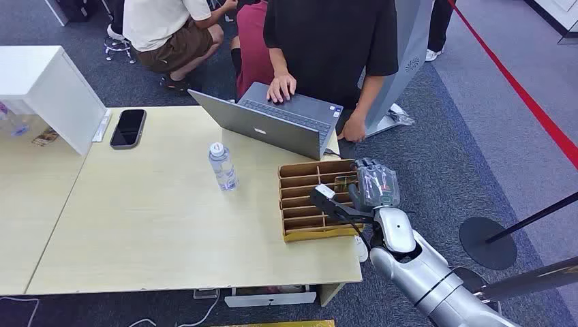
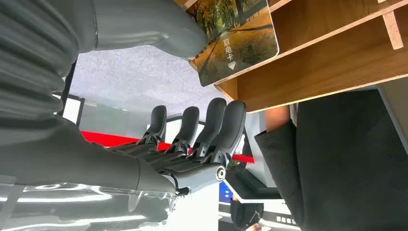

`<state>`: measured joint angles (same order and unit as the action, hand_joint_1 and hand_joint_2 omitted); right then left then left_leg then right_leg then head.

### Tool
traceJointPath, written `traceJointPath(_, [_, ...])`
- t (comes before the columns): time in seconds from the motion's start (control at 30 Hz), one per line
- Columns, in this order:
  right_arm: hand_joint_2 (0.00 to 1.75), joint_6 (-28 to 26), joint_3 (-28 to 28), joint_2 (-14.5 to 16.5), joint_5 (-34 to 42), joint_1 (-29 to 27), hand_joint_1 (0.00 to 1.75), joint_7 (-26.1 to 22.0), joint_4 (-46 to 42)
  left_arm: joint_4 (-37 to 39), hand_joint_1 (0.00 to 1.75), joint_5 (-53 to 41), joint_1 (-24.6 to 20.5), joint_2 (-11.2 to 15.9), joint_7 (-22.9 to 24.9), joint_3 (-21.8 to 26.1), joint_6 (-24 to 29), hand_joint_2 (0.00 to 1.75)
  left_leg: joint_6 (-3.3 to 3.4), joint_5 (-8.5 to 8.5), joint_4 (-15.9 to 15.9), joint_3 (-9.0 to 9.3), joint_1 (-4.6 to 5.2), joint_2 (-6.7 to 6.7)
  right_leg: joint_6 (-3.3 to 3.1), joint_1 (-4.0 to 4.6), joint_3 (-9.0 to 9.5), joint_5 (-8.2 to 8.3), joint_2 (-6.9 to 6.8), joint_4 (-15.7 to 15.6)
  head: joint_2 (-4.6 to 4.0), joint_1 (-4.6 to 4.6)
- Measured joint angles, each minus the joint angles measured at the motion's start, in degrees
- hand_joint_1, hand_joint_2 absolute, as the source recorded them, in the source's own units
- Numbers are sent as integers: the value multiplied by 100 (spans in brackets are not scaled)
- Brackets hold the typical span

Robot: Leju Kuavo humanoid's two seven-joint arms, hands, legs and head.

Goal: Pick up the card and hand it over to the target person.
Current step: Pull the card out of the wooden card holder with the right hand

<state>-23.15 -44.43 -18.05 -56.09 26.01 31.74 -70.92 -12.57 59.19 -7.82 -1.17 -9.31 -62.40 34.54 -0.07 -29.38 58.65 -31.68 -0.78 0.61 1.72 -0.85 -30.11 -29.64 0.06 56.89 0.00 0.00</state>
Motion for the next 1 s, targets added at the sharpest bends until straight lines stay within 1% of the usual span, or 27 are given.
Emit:
traceJointPath(0.27, [175,20,-10,12,-95,-20,93,17,-120,-1,0,11,10,-4,-9,15,5,0,-1,-1,2,-2,0,1,0,0,-2,-2,0,3,0,0])
traceJointPath(0.5, [175,65,-24,18,-148,-41,89,30,-202,2,0,17,15,-5,-14,23,7,0,-1,-1,1,-2,1,-1,0,-1,-3,-1,1,3,0,0])
traceJointPath(0.87, [175,65,-24,18,-148,-41,89,30,-202,2,0,17,15,-5,-14,23,7,0,-1,-1,4,-5,0,2,1,-1,-5,-2,-1,5,0,0])
traceJointPath(1.0, [175,106,-46,47,-159,-61,92,29,-203,2,0,15,16,-1,-19,22,7,0,-1,-1,3,-3,0,0,0,-1,-4,-1,0,4,0,0])
